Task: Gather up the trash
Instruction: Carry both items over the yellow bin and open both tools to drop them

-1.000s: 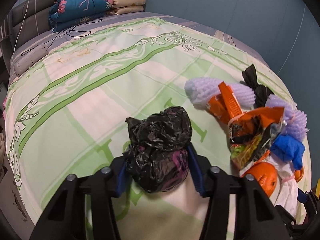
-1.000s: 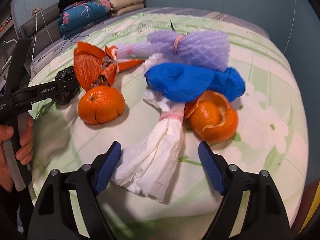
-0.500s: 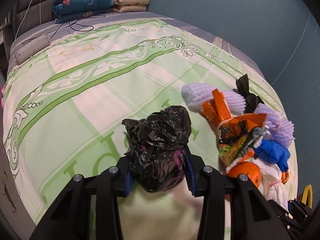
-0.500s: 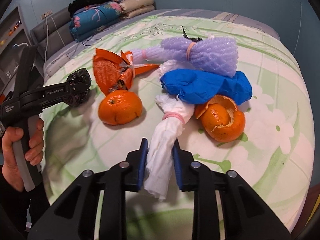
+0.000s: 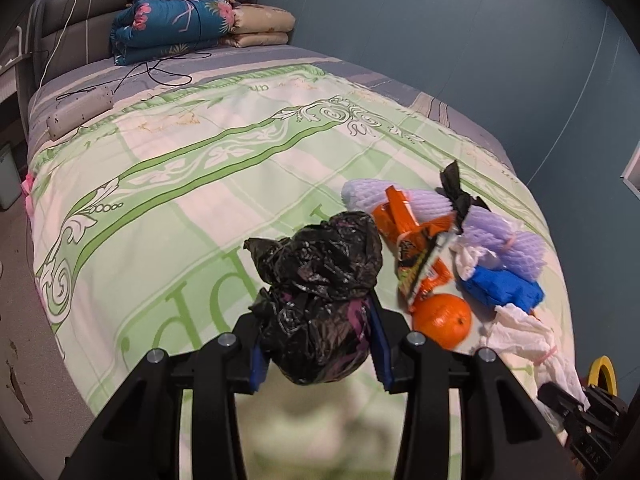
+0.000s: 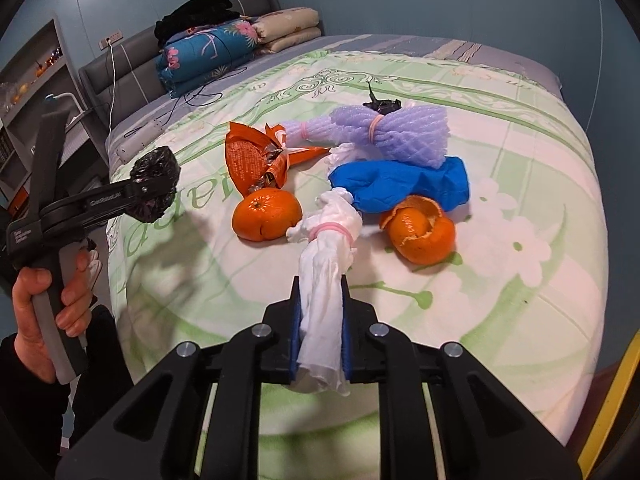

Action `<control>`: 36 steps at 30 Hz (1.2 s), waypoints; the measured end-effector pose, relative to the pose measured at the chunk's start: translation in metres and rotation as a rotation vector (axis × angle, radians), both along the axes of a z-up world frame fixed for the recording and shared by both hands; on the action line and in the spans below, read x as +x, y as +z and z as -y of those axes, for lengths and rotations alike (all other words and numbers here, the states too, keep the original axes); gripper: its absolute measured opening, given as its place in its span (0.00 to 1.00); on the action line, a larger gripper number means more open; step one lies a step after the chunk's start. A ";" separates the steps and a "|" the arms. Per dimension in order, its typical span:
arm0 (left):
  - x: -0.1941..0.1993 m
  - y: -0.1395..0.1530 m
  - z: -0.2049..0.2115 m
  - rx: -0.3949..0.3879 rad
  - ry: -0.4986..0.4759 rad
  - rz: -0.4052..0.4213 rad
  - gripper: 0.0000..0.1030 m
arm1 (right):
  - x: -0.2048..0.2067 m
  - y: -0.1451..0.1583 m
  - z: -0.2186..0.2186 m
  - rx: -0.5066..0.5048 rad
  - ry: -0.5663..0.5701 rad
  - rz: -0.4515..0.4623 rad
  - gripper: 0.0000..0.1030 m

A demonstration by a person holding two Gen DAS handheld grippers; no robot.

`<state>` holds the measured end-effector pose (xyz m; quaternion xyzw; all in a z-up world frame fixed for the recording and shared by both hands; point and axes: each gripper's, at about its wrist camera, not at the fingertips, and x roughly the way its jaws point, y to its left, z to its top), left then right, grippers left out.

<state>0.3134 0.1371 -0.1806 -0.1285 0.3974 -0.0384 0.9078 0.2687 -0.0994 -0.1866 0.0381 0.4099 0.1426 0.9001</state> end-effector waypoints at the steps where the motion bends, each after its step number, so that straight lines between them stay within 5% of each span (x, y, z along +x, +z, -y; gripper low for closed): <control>1: -0.003 0.002 0.000 -0.002 -0.001 0.003 0.37 | -0.002 0.001 0.001 0.002 -0.001 0.001 0.13; 36: -0.082 0.053 0.072 -0.034 -0.151 0.123 0.37 | -0.091 0.078 0.077 0.038 -0.057 0.166 0.13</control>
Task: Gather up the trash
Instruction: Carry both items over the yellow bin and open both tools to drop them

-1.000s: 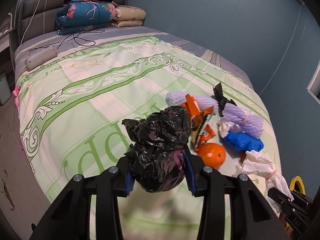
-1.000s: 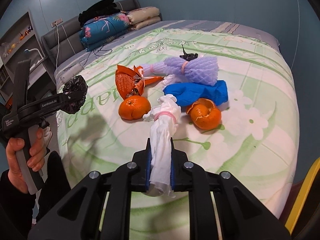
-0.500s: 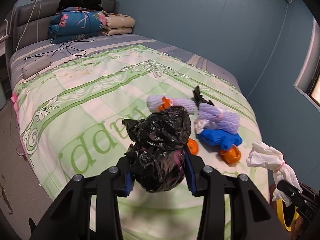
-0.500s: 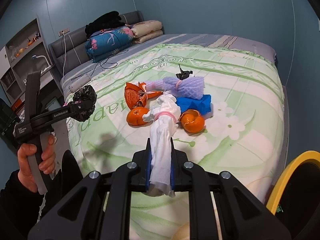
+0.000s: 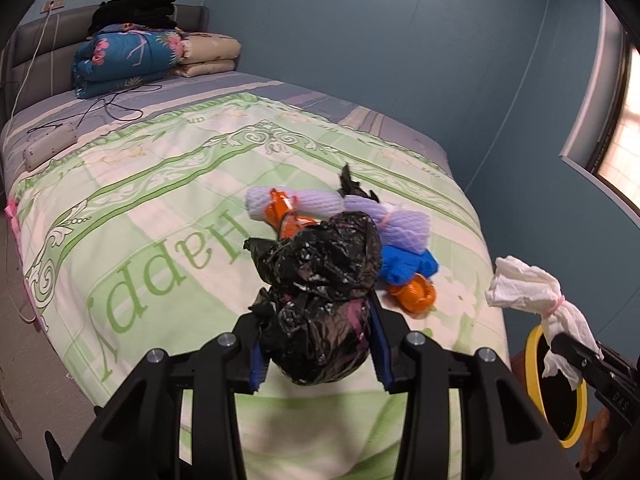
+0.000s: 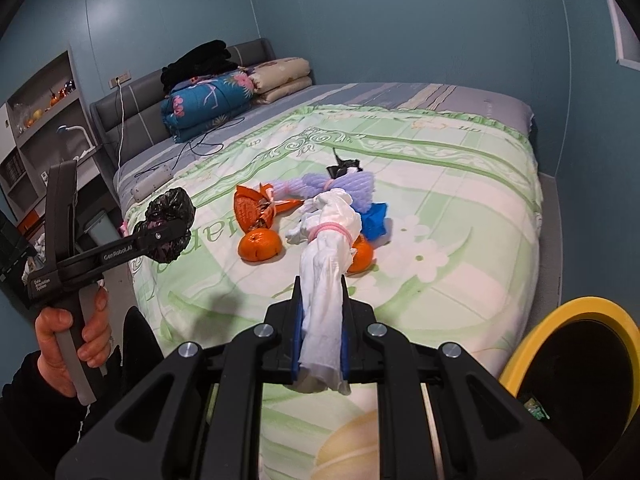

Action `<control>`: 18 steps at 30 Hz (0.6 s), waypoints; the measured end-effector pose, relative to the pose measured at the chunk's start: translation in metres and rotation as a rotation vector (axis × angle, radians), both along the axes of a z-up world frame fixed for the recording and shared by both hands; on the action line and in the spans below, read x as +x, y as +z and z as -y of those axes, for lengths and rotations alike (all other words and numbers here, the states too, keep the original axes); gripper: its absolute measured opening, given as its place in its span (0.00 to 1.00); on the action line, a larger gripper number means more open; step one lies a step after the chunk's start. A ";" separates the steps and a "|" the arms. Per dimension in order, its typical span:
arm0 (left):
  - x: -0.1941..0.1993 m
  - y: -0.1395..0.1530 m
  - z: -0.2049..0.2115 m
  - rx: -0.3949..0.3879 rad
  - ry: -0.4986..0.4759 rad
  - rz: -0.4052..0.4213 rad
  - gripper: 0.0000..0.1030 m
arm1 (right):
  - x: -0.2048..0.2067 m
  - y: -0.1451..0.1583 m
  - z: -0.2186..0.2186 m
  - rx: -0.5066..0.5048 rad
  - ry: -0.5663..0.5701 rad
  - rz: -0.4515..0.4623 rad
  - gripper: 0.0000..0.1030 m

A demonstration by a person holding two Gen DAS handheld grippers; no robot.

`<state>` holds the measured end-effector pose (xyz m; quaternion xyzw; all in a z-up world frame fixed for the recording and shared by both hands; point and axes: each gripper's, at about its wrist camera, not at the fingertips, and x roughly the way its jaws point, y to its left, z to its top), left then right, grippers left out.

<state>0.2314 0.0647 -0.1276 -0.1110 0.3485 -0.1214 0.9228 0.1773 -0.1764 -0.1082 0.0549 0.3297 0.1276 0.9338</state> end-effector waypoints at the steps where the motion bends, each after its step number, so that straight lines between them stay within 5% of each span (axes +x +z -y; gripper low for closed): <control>1: -0.001 0.001 0.003 0.000 -0.006 0.002 0.37 | -0.001 0.001 0.002 0.000 -0.005 0.003 0.13; 18: -0.024 0.027 0.058 -0.054 -0.144 0.041 0.37 | -0.034 0.027 0.054 0.004 -0.123 0.070 0.13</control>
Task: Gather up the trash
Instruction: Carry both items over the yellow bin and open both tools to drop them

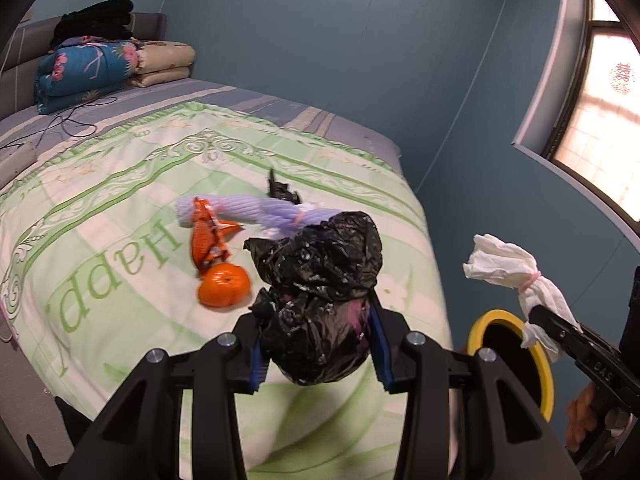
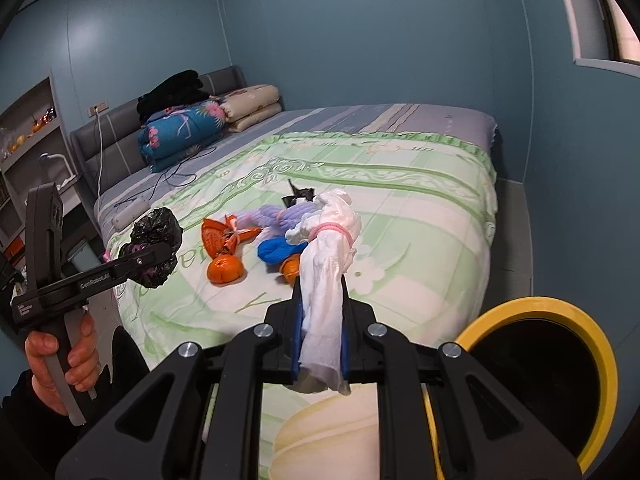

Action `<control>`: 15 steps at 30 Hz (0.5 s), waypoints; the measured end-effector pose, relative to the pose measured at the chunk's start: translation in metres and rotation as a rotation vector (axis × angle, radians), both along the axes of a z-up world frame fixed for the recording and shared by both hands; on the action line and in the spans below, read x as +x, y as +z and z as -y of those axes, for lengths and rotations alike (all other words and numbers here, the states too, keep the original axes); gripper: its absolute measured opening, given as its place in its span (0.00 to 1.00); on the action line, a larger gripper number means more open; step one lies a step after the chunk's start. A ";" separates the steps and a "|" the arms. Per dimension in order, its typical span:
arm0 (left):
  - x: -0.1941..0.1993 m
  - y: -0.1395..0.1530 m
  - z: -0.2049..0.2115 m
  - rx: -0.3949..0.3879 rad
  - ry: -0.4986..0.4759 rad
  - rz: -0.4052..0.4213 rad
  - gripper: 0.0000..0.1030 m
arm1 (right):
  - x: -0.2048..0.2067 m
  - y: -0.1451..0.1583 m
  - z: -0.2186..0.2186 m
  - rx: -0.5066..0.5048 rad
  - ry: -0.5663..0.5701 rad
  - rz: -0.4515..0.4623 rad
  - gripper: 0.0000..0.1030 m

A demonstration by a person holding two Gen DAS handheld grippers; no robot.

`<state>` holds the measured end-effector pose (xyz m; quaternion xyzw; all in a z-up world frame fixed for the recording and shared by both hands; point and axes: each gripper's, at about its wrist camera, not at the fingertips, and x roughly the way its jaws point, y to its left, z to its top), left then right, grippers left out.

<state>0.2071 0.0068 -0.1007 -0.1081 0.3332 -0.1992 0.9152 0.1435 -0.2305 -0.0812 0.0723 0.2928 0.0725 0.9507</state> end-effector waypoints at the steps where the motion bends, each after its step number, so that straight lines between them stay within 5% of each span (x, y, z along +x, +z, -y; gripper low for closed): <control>1: -0.001 0.001 0.004 -0.003 -0.013 0.003 0.37 | -0.002 0.001 0.002 0.000 -0.007 0.002 0.13; 15: -0.017 0.018 0.072 0.023 -0.177 0.038 0.37 | -0.030 0.013 0.057 0.005 -0.153 0.038 0.13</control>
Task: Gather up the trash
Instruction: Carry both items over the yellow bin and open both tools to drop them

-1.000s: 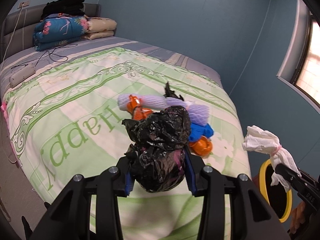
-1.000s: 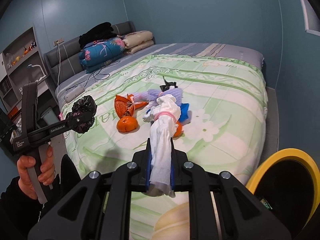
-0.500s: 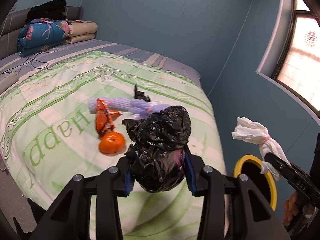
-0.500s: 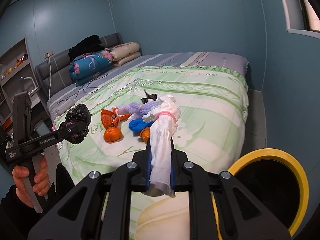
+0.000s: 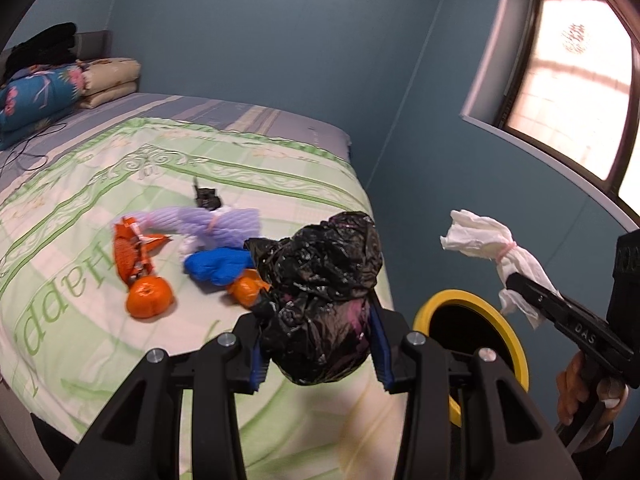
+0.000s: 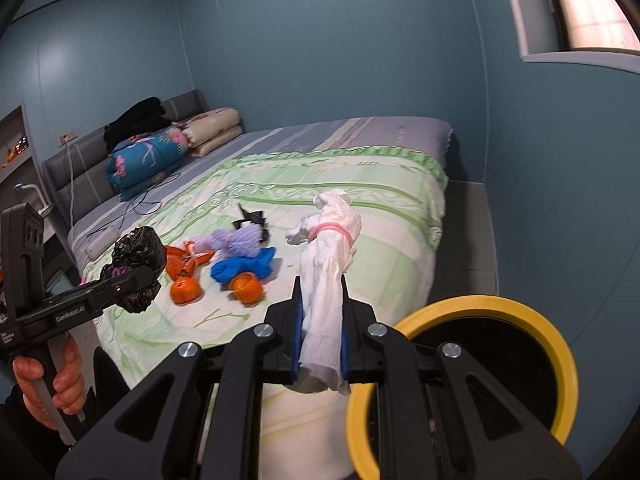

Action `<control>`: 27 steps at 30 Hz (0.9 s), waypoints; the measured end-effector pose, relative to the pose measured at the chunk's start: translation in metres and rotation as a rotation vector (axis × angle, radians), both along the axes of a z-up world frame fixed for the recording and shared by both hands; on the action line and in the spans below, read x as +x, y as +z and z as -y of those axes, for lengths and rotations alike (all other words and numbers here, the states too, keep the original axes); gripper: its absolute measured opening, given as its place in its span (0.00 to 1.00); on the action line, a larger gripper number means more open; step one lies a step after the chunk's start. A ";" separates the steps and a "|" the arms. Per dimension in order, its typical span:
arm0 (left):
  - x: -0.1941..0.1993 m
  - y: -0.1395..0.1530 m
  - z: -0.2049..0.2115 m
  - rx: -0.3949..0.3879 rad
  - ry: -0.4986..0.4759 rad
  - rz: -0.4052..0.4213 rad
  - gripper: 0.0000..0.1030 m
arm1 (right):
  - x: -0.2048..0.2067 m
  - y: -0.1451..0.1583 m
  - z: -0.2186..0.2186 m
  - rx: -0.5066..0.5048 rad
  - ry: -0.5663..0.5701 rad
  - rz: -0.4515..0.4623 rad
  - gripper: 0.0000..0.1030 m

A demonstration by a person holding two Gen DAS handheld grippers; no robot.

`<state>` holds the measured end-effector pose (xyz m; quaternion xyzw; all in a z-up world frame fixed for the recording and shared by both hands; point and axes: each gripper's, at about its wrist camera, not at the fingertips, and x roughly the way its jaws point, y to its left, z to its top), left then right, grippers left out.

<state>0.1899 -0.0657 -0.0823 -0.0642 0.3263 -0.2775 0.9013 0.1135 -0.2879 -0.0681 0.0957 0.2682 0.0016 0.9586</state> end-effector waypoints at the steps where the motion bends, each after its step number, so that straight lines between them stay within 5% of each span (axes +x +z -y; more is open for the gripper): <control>1: -0.001 0.000 0.004 -0.001 -0.010 -0.003 0.37 | -0.002 0.001 0.004 0.001 -0.011 0.001 0.13; 27: -0.032 -0.019 0.138 0.079 -0.299 -0.036 0.37 | -0.043 -0.014 0.092 0.027 -0.227 -0.019 0.13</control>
